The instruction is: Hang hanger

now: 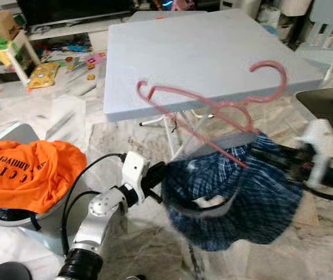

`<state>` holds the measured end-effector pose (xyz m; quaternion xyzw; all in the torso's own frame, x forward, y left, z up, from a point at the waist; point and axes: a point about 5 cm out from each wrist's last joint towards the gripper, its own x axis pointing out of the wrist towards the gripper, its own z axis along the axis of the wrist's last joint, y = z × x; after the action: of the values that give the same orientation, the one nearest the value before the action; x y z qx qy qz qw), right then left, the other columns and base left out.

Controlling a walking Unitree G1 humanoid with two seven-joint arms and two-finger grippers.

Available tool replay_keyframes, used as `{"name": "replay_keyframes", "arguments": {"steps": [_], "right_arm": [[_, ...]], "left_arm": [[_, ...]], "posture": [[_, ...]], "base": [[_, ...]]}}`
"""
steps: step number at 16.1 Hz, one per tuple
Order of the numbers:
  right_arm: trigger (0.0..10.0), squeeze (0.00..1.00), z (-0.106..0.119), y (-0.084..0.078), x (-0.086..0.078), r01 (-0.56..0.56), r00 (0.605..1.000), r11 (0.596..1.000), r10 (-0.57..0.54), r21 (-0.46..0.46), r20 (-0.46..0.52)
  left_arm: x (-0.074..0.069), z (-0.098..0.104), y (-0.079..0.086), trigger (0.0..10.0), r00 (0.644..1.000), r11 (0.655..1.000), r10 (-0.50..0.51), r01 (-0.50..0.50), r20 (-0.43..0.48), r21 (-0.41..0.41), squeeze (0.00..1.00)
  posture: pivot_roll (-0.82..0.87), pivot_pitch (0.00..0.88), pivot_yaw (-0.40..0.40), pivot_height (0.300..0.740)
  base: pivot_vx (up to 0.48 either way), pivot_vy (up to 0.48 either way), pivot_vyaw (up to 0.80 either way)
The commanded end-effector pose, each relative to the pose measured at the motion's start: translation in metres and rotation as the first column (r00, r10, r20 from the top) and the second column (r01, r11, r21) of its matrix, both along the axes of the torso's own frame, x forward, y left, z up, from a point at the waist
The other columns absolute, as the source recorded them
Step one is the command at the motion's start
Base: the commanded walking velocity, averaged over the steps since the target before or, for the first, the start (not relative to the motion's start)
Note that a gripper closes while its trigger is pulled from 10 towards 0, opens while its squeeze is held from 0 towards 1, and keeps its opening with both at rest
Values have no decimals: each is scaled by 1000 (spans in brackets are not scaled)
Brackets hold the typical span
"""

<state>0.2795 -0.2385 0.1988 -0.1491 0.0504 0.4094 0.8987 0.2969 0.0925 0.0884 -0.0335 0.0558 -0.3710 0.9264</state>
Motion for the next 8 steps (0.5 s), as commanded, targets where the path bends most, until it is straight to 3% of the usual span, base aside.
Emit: {"name": "replay_keyframes", "arguments": {"steps": [1,5,8], "right_arm": [[10000,0,-1,11,2,-15,999,999,16,-52,28],[10000,0,-9,1,17,106,990,970,-83,-219,113],[10000,0,-13,6,27,140,985,963,-113,-228,127]], "left_arm": [[-3,1,-1,10000,1000,1000,-15,15,11,25,1000],[-14,5,-3,10000,990,990,-135,134,30,34,1000],[-26,10,-11,10000,963,963,-270,269,12,24,1000]], "posture": [[-217,92,72,740],[-212,95,71,740],[-206,98,66,740]], "base": [[0,0,0],[0,0,0],[0,0,0]]}}
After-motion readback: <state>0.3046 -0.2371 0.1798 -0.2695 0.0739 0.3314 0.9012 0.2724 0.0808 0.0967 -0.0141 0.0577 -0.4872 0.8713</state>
